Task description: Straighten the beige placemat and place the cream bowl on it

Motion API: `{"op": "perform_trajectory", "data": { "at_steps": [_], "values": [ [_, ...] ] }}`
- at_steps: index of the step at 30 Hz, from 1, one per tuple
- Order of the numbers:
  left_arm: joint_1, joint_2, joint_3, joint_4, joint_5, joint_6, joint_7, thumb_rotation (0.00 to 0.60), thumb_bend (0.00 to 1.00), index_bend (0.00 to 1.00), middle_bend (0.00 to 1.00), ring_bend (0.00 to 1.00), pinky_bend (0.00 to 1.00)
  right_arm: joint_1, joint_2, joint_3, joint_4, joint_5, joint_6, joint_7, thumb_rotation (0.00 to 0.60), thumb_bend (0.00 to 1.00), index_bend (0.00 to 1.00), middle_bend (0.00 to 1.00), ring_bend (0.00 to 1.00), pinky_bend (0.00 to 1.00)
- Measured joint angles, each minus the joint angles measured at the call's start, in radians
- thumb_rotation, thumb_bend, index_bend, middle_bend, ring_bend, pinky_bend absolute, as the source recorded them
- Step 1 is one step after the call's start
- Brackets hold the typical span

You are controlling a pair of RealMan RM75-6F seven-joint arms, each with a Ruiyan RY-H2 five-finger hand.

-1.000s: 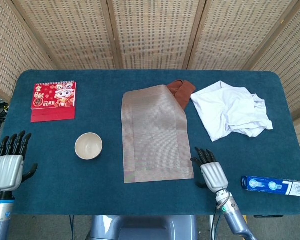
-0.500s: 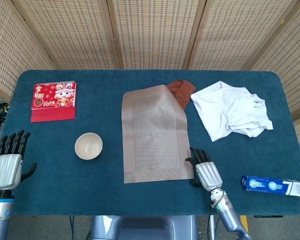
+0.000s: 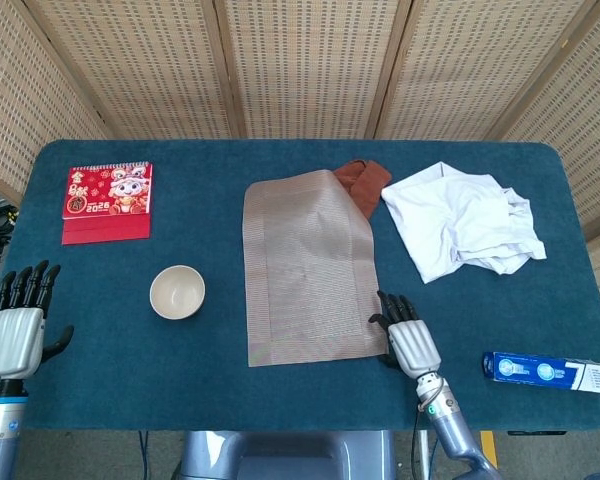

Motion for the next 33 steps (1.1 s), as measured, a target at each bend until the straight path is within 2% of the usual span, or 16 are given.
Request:
{"op": "perform_trajectory", "data": {
  "at_steps": [3, 8, 17, 33],
  "values": [
    [0.001, -0.002, 0.000, -0.001, 0.003, 0.000, 0.002, 0.600, 0.28, 0.00, 0.00, 0.00, 0.00, 0.001, -0.002, 0.001, 0.005, -0.004, 0.009, 0.008, 0.600, 0.51, 0.40, 0.06, 0.00, 0.02],
    [0.003, -0.004, -0.005, -0.001, 0.000, 0.000, 0.002, 0.600, 0.28, 0.00, 0.00, 0.00, 0.00, 0.000, -0.018, 0.002, 0.027, -0.018, 0.037, 0.031, 0.600, 0.46, 0.52, 0.17, 0.00, 0.04],
    [0.007, -0.001, -0.012, -0.003, -0.002, 0.001, -0.009, 0.600, 0.28, 0.00, 0.00, 0.00, 0.00, 0.000, -0.050, -0.001, 0.066, -0.028, 0.056, 0.055, 0.600, 0.45, 0.62, 0.23, 0.00, 0.05],
    [0.011, 0.002, -0.021, -0.004, -0.004, 0.000, -0.024, 0.600, 0.28, 0.00, 0.00, 0.00, 0.00, 0.003, -0.062, 0.005, 0.071, -0.018, 0.061, 0.065, 0.600, 0.53, 0.66, 0.25, 0.00, 0.05]
  ]
}}
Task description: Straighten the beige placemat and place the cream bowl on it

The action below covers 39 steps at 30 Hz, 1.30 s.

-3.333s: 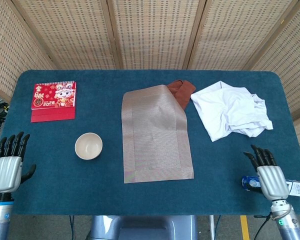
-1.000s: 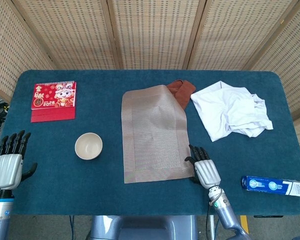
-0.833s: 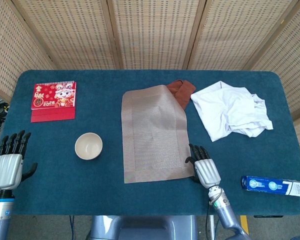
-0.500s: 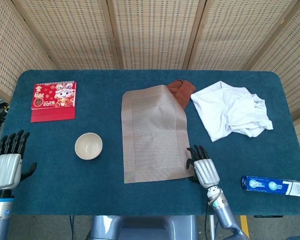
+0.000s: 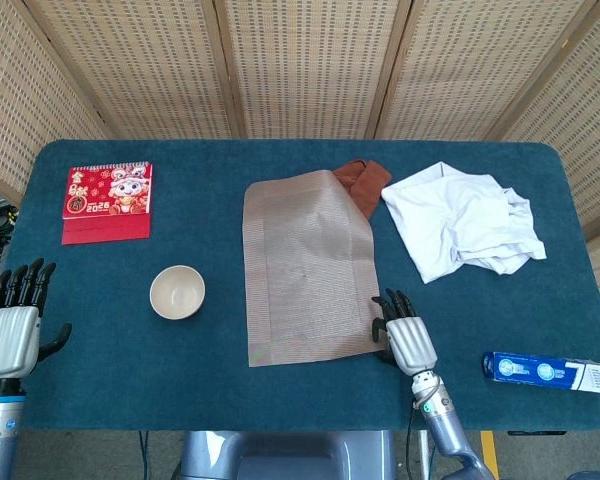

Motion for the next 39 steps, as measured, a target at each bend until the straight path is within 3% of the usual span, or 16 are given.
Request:
{"op": "perform_trajectory", "data": {
  "at_steps": [7, 26, 32, 39],
  "values": [
    [0.000, -0.002, 0.000, 0.000, 0.001, -0.002, 0.004, 0.600, 0.28, 0.00, 0.00, 0.00, 0.00, -0.004, 0.018, -0.002, -0.023, 0.002, 0.005, -0.015, 0.600, 0.59, 0.66, 0.25, 0.00, 0.05],
    [0.000, -0.008, 0.000, -0.002, 0.008, -0.004, 0.014, 0.600, 0.28, 0.00, 0.00, 0.00, 0.00, -0.052, 0.150, -0.023, -0.146, -0.039, 0.106, -0.032, 0.600, 0.60, 0.68, 0.26, 0.00, 0.05],
    [-0.003, -0.012, -0.004, 0.003, 0.005, -0.006, 0.016, 0.600, 0.28, 0.00, 0.00, 0.00, 0.00, -0.055, 0.213, 0.013, -0.171, -0.006, 0.108, -0.038, 0.600, 0.60, 0.68, 0.27, 0.00, 0.05],
    [-0.004, -0.013, -0.009, 0.008, -0.003, -0.009, 0.012, 0.600, 0.28, 0.00, 0.00, 0.00, 0.00, -0.042, 0.298, 0.090, -0.171, 0.065, 0.088, -0.023, 0.600, 0.60, 0.68, 0.27, 0.00, 0.05]
  ]
}}
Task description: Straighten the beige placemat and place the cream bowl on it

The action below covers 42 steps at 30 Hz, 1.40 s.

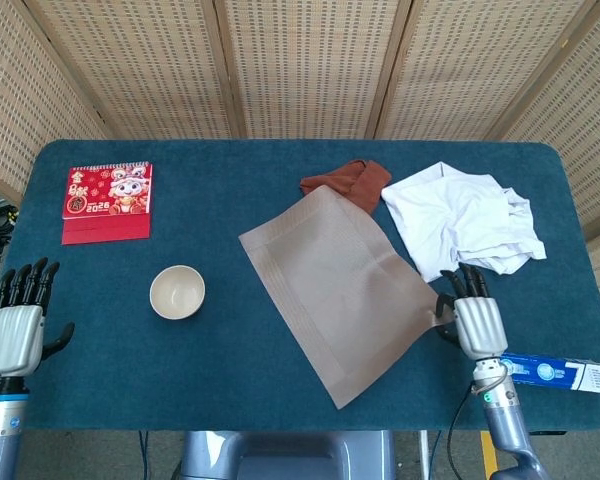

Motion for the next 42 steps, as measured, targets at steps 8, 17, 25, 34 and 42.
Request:
{"op": "perform_trajectory", "data": {
  "at_steps": [8, 17, 25, 34, 42],
  "values": [
    [-0.010, -0.009, -0.006, 0.012, -0.017, -0.020, 0.008, 0.600, 0.28, 0.00, 0.00, 0.00, 0.00, 0.046, 0.084, 0.105, 0.023, 0.102, -0.066, 0.017, 0.600, 0.59, 0.69, 0.27, 0.00, 0.05],
    [-0.019, -0.018, -0.011, 0.022, -0.027, -0.028, 0.014, 0.600, 0.28, 0.00, 0.00, 0.00, 0.00, 0.145, 0.108, 0.187, 0.086, 0.208, -0.184, -0.013, 0.600, 0.59, 0.69, 0.27, 0.00, 0.05],
    [-0.018, -0.021, -0.008, 0.028, -0.024, -0.026, 0.010, 0.600, 0.28, 0.00, 0.00, 0.00, 0.00, 0.192, 0.076, 0.184, 0.112, 0.213, -0.199, -0.055, 0.600, 0.52, 0.56, 0.21, 0.00, 0.05],
    [-0.018, -0.020, -0.010, 0.029, -0.027, -0.026, 0.004, 0.600, 0.28, 0.00, 0.00, 0.00, 0.00, 0.184, 0.102, 0.163, 0.083, 0.234, -0.193, -0.106, 0.600, 0.38, 0.12, 0.00, 0.00, 0.00],
    [-0.018, -0.019, -0.007, 0.032, -0.019, -0.024, -0.007, 0.600, 0.28, 0.00, 0.00, 0.00, 0.00, 0.125, 0.160, 0.155, 0.014, 0.250, -0.132, -0.094, 0.600, 0.32, 0.10, 0.00, 0.00, 0.00]
  ]
}}
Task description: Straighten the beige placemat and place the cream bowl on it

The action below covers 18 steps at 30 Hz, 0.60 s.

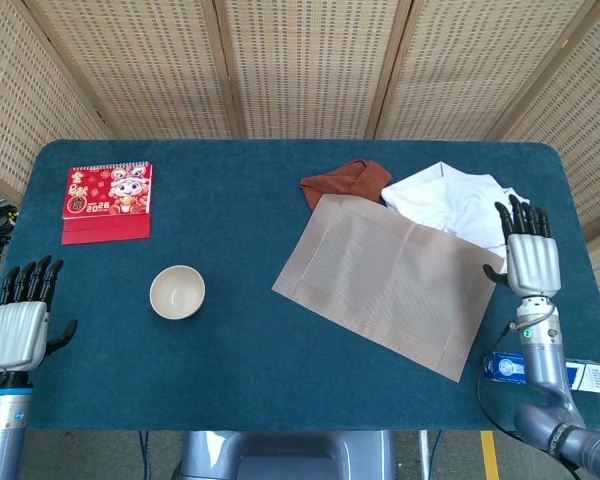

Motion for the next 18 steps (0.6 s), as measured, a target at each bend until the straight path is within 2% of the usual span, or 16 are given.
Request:
{"op": "perform_trajectory", "data": {
  "at_steps": [5, 9, 15, 18],
  "values": [
    [-0.001, 0.001, 0.002, 0.001, 0.004, -0.003, -0.007, 0.600, 0.28, 0.00, 0.00, 0.00, 0.00, -0.075, 0.038, -0.029, -0.057, -0.026, 0.070, 0.084, 0.600, 0.30, 0.10, 0.00, 0.00, 0.00],
    [-0.007, -0.004, 0.001, 0.008, 0.007, -0.013, -0.013, 0.600, 0.27, 0.00, 0.00, 0.00, 0.00, -0.152, 0.064, -0.079, -0.088, -0.089, 0.156, 0.174, 0.600, 0.30, 0.10, 0.00, 0.00, 0.00],
    [-0.022, -0.010, -0.007, 0.025, -0.008, -0.037, -0.022, 0.600, 0.26, 0.00, 0.00, 0.00, 0.00, -0.244, 0.079, -0.153, -0.101, -0.189, 0.276, 0.210, 0.600, 0.29, 0.10, 0.00, 0.00, 0.00],
    [-0.037, -0.012, -0.018, 0.031, -0.018, -0.054, -0.022, 0.600, 0.26, 0.00, 0.00, 0.00, 0.00, -0.252, 0.080, -0.157, -0.091, -0.195, 0.279, 0.236, 0.600, 0.29, 0.11, 0.00, 0.00, 0.00]
  ]
}}
